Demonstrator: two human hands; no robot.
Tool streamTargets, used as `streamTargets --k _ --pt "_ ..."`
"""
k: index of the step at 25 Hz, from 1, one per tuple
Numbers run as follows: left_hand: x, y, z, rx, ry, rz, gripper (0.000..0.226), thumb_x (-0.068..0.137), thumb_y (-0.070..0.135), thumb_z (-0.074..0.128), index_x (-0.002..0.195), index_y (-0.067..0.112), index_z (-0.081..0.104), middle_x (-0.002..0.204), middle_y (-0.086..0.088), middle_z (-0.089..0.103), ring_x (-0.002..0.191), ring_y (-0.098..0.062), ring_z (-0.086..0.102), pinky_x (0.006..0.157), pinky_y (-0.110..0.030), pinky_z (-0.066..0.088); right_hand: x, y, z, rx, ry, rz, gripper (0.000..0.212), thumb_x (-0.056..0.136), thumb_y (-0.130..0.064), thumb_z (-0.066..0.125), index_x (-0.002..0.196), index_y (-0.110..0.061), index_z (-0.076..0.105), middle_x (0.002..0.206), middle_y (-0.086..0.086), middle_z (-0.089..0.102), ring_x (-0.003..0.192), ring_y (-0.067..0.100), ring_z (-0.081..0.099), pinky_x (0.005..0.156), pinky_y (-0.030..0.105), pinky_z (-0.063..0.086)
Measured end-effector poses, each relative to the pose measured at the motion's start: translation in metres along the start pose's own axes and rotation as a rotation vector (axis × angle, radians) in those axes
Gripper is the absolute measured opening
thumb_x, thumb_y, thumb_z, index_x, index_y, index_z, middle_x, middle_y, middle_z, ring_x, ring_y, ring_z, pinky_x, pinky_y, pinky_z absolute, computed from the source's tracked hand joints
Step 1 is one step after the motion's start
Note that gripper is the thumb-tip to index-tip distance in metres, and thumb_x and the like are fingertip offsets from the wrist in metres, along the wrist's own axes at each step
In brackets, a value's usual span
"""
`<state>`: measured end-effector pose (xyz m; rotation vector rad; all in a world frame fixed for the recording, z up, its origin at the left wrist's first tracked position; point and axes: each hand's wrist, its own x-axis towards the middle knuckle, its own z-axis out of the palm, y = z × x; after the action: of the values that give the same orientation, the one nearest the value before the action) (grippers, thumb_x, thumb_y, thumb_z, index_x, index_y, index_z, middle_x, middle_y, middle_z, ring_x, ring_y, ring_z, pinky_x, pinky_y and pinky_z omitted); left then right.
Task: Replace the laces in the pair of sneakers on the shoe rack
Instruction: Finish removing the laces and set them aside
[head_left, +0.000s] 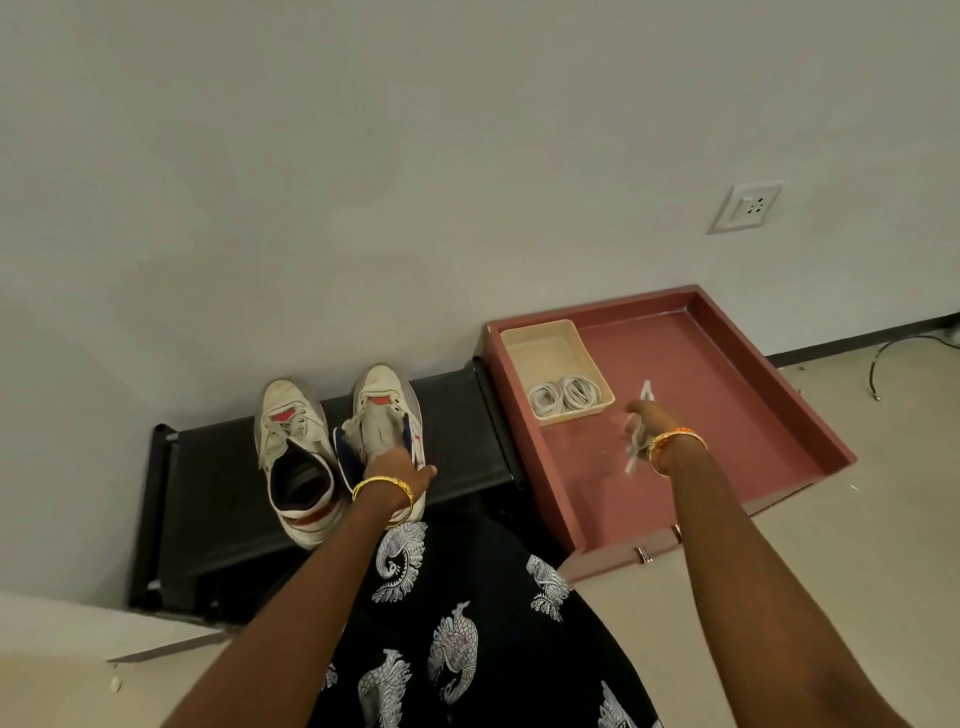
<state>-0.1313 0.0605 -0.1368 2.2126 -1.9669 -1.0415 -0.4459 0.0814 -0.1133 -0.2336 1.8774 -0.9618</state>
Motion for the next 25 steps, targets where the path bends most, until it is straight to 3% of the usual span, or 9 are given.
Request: streamTargets --k 5,7,9,11,13,15,18,21,25 --pt "0.015 -0.001 0.010 0.088 0.103 -0.037 0.034 0.095 0.021 0.051 0.118 -0.002 0.057 0.119 -0.021 0.060 0.113 -0.036 0.055 0.092 -0.037 0.044 0.019 0.010 -0.017 0.293 0.019 0.114 0.021 0.090 -0.011 0.034 0.071 -0.012 0.042 0.078 0.005 0.040 0.063 0.019 0.044 0.069 0.037 0.044" --pt "0.021 -0.007 0.010 0.076 0.112 -0.031 0.032 0.093 0.022 0.055 0.115 -0.001 0.061 0.114 -0.021 0.063 0.108 -0.037 0.057 0.089 -0.037 0.046 0.019 0.014 -0.021 0.372 0.061 0.072 0.027 0.094 -0.004 0.027 0.070 -0.010 0.039 0.079 0.005 0.041 0.066 0.016 0.047 0.077 0.033 0.047" --pt "0.019 -0.011 0.007 0.101 0.106 -0.008 0.031 0.092 0.025 0.056 0.109 0.000 0.063 0.109 -0.021 0.064 0.104 -0.037 0.059 0.085 -0.037 0.047 0.010 0.018 -0.014 0.377 0.123 0.011 0.028 0.096 -0.005 0.029 0.071 -0.012 0.038 0.075 0.002 0.043 0.058 0.011 0.053 0.058 0.021 0.048" --pt "0.010 -0.014 0.004 0.107 0.143 0.061 0.029 0.092 0.027 0.055 0.100 0.001 0.065 0.101 -0.021 0.066 0.096 -0.037 0.061 0.079 -0.038 0.048 -0.007 0.021 0.005 0.417 0.261 -0.082 0.022 0.090 -0.004 0.039 0.069 -0.010 0.042 0.067 0.005 0.049 0.041 0.009 0.051 0.039 0.022 0.040" --pt "-0.003 -0.024 -0.003 0.045 0.270 0.210 0.027 0.091 0.024 0.052 0.089 0.002 0.067 0.088 -0.019 0.067 0.086 -0.036 0.062 0.071 -0.039 0.049 -0.030 0.024 0.038 0.327 0.318 -0.226 0.014 0.083 -0.003 0.044 0.071 -0.007 0.049 0.061 0.010 0.052 0.037 0.012 0.045 0.037 0.019 0.034" --pt "-0.017 -0.043 -0.008 0.023 0.536 0.325 0.020 0.084 0.017 0.053 0.085 0.004 0.068 0.083 -0.015 0.065 0.080 -0.034 0.060 0.066 -0.041 0.050 -0.058 0.025 0.082 0.198 0.182 -0.352 0.015 0.083 -0.004 0.048 0.071 -0.006 0.056 0.061 0.010 0.056 0.042 0.011 0.046 0.041 0.020 0.036" --pt "-0.022 -0.073 -0.021 -0.093 0.787 0.080 0.038 0.069 0.006 0.066 0.107 0.002 0.063 0.109 -0.022 0.056 0.103 -0.041 0.051 0.081 -0.050 0.046 -0.085 0.029 0.155 -0.062 -0.177 -0.385 0.011 0.085 -0.014 0.058 0.075 -0.012 0.059 0.072 0.007 0.063 0.058 0.011 0.057 0.054 0.026 0.049" --pt "-0.006 -0.111 -0.033 -0.332 0.623 -0.257 0.065 0.070 0.010 0.068 0.131 0.002 0.045 0.132 -0.025 0.040 0.119 -0.044 0.041 0.093 -0.053 0.040 -0.091 0.040 0.223 -0.323 -0.186 -0.520 0.011 0.080 -0.016 0.066 0.089 -0.011 0.062 0.093 0.007 0.065 0.088 0.022 0.061 0.082 0.032 0.048" --pt "0.034 -0.155 -0.047 -0.581 0.324 -0.246 0.061 0.079 0.004 0.062 0.136 0.007 0.042 0.132 -0.021 0.050 0.119 -0.037 0.049 0.099 -0.041 0.043 -0.105 0.045 0.303 -0.318 -0.189 -0.821 0.008 0.082 -0.005 0.060 0.083 -0.007 0.067 0.086 0.005 0.067 0.083 0.021 0.061 0.076 0.026 0.047"
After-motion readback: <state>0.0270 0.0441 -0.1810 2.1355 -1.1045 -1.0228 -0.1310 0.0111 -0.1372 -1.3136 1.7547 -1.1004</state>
